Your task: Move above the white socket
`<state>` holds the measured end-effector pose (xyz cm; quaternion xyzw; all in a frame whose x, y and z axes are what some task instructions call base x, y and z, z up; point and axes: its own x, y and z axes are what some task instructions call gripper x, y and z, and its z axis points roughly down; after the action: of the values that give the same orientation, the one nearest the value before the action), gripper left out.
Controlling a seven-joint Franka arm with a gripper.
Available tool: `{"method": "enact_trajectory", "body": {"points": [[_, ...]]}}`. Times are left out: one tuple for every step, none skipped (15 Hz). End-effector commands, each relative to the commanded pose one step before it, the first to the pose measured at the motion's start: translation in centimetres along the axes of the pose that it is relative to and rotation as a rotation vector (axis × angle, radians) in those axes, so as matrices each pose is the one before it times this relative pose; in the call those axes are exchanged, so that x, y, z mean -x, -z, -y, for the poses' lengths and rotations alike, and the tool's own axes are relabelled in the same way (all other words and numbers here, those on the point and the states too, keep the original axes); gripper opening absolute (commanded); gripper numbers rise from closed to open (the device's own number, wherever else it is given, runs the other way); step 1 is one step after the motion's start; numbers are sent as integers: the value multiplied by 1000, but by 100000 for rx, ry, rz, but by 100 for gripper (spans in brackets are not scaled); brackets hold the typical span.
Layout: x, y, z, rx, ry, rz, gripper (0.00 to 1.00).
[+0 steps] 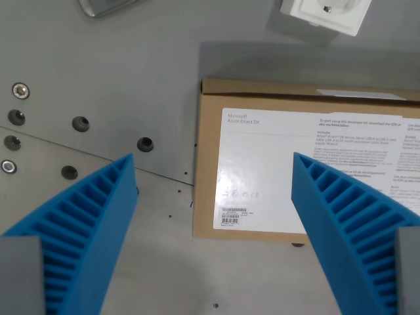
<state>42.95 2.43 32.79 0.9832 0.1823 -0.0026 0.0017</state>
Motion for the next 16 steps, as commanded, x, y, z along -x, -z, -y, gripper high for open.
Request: {"method": "enact_trajectory", "body": {"points": [[17, 236, 5, 143, -1, -475, 100], [-1, -1, -1, -10, -64, -6, 100], [-2, -4, -3, 2, -21, 38, 100], [-4, -8, -6, 15, -94, -2, 100], [-8, -15, -11, 5, -182, 24, 100], [-12, -23, -17, -1, -175, 33, 100], [-18, -33, -25, 4, -272, 14, 100], [-25, -46, -35, 5, -320, 14, 100], [-33, -62, -47, -25, -442, 44, 100], [-43, -80, -61, 5, -521, -31, 100], [-43, -77, -61, 10, -486, -21, 100], [-53, -93, -76, 35, -541, -58, 100], [-63, -107, -92, 58, -540, -154, 100], [-75, -119, -107, 68, -591, -159, 100], [-89, -134, -121, 20, -592, -76, 100], [-105, -152, -133, 22, -647, -42, 100]]}}
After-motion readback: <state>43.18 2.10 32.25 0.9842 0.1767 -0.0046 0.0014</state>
